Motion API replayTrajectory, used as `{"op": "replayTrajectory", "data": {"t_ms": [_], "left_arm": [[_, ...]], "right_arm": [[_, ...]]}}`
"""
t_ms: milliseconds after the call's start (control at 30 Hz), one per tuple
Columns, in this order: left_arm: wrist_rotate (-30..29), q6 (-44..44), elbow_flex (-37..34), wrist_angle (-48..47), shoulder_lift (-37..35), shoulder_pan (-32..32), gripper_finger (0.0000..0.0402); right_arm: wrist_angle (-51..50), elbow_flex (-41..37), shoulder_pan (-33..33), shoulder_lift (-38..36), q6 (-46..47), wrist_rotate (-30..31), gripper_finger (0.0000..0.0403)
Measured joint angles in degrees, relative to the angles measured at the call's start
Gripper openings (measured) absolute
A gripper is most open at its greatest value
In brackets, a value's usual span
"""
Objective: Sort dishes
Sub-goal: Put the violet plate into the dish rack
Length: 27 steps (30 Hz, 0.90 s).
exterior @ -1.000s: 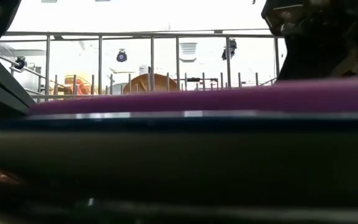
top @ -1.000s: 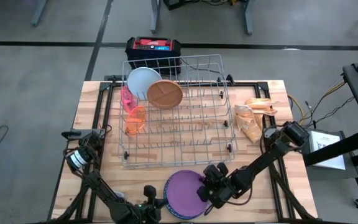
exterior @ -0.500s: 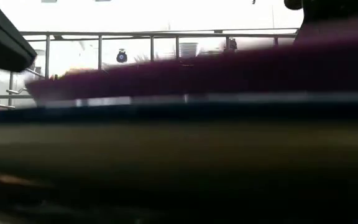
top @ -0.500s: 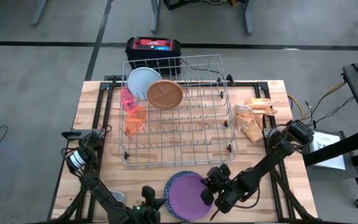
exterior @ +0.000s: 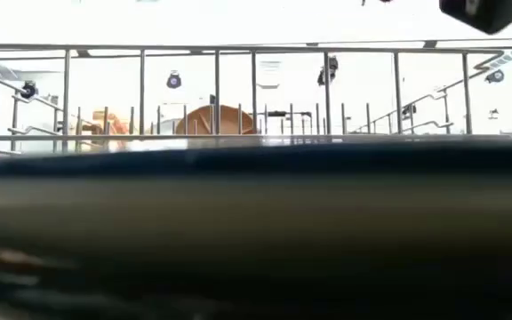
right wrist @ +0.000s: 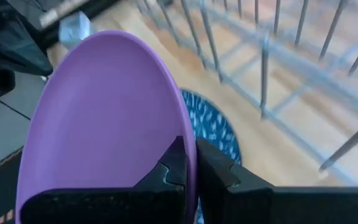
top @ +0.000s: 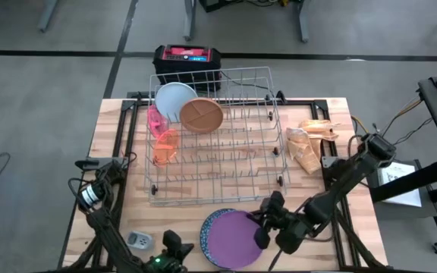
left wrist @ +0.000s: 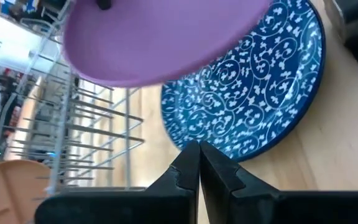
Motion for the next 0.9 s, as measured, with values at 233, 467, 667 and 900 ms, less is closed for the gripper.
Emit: {"op": "replayTrajectory", "data": {"t_ms": [233,467,667,900], "left_arm": [[-4.09,-5.82,4.27,-14.93,-0.02,-2.44,0.0],[-8.14,-9.78,3.18,-23.18,-1.64,-3.28,0.0],[-8.72,-10.61,-4.41,-23.48,-6.21,-1.35,0.0],[-8.75,-14.41,-11.35,-23.19,-11.57,0.5,0.0]], "right_arm": [[-0.09,0.04,0.0,-8.82,-11.45,10.28,0.0008],[0.1,2.0,-1.66,-19.56,-35.84,37.8,0.0008],[0.28,3.7,-11.92,-27.87,-55.91,48.34,0.0008],[0.48,3.72,-33.16,-31.48,-70.47,42.83,0.0008]]}}
